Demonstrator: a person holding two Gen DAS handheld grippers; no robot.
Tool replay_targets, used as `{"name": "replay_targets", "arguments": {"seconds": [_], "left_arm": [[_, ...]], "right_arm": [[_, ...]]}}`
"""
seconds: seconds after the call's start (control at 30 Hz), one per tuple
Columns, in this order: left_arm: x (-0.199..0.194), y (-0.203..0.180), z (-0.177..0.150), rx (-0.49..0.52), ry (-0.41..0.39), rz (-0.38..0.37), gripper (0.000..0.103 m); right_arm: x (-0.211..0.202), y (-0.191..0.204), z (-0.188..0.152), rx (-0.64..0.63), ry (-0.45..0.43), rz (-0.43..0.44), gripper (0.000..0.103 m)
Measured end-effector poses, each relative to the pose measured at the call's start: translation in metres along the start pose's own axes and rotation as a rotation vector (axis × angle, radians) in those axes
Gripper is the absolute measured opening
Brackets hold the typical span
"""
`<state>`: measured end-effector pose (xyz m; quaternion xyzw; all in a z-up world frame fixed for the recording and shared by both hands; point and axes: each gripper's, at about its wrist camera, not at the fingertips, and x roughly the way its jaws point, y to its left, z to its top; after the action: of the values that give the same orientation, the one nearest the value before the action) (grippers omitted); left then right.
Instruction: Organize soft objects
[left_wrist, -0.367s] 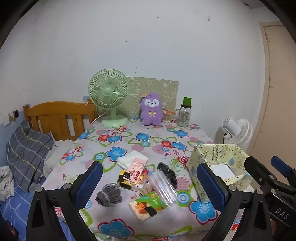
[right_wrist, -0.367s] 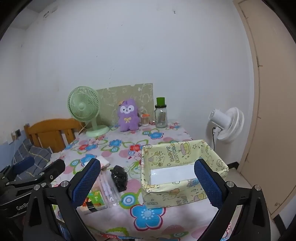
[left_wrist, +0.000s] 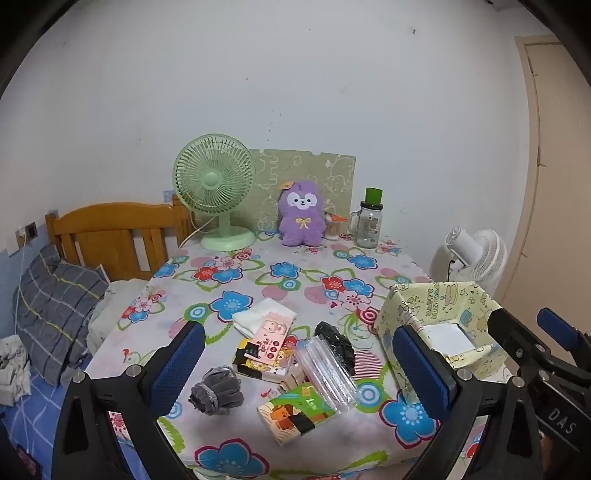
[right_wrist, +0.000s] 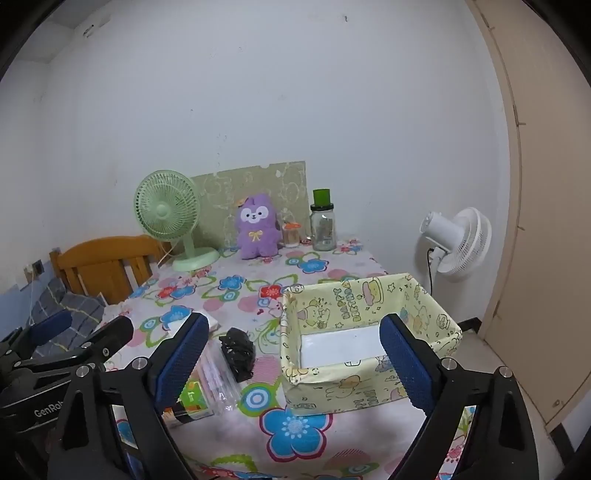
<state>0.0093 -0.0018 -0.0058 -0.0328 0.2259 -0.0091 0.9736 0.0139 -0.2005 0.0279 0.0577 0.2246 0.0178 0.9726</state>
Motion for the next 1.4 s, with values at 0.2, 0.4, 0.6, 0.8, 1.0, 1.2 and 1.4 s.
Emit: {"name": "replay_targets", "arguments": {"seconds": [0.2, 0.4, 0.6, 0.8, 1.0, 1.2, 1.4], "left_arm": [[0.003, 0.002, -0.003, -0.001, 0.002, -0.004, 0.101], [0.005, 0.002, 0.000, 0.002, 0.003, -0.002, 0.101], [0.008, 0.004, 0.001, -0.016, 0.021, -0.012, 0.101], [0.002, 0.000, 0.002, 0.001, -0.003, -0.014, 0.100], [0.004, -0.002, 0.001, 0.005, 0.007, -0.015, 0.100], [0.001, -0.005, 0.002, 0.012, 0.002, -0.012, 0.100], [0.004, -0.007, 0.001, 0.021, 0.007, -0.016, 0.097]], "right_arm": [[0.011, 0.002, -0.004, 0.009, 0.025, 0.010, 0.095], [0.014, 0.003, -0.003, 0.010, 0.037, 0.017, 0.095], [0.013, 0.006, -0.005, -0.003, 0.026, 0.023, 0.092], [0.012, 0.003, -0.005, 0.012, 0.024, 0.015, 0.092], [0.011, 0.000, -0.004, 0.019, 0.025, 0.009, 0.092], [0.012, -0.002, -0.005, 0.026, 0.035, 0.016, 0.092], [0.013, -0.002, -0.003, 0.021, 0.031, 0.007, 0.092]]}}
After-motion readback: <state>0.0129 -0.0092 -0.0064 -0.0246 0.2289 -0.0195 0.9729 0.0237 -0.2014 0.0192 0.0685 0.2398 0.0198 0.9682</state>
